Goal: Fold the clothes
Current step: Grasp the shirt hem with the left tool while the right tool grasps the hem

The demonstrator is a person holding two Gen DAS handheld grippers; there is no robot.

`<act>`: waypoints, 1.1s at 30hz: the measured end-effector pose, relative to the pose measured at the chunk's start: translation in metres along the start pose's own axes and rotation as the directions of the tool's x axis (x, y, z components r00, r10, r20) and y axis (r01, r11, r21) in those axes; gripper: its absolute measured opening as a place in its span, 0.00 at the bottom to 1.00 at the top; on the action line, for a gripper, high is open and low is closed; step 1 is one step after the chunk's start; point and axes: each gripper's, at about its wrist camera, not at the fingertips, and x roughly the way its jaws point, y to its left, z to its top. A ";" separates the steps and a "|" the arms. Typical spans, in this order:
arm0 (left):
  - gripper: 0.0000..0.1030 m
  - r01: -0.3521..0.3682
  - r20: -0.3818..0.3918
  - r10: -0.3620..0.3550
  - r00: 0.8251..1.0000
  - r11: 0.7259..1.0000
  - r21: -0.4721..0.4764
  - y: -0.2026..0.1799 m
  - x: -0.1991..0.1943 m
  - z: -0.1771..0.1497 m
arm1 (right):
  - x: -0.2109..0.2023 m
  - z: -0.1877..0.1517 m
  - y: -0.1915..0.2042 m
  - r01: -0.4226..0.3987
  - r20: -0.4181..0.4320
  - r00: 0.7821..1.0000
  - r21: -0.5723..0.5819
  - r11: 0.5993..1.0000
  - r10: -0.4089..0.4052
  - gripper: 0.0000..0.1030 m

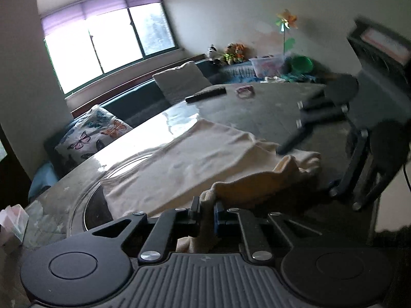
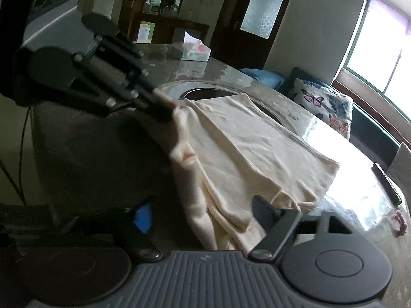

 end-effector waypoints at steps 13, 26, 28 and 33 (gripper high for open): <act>0.51 -0.046 -0.040 0.046 0.998 0.999 0.002 -0.001 -0.026 -0.033 | 0.009 0.012 -0.034 -0.032 -0.012 0.999 0.181 0.983 0.035 0.14; 0.24 -0.089 -0.059 0.096 0.994 0.989 0.122 -0.010 -0.017 -0.048 | 0.007 0.020 -0.040 -0.012 0.013 1.000 0.210 0.978 0.010 0.10; 0.07 -0.082 -0.061 0.088 0.994 0.992 0.101 -0.007 -0.017 -0.048 | 0.007 0.019 -0.038 -0.006 0.014 1.000 0.212 0.977 0.003 0.08; 0.05 -0.079 -0.024 0.081 0.996 0.995 0.063 -0.003 -0.038 -0.041 | -0.007 0.017 -0.032 -0.005 0.058 0.998 0.217 0.976 -0.007 0.07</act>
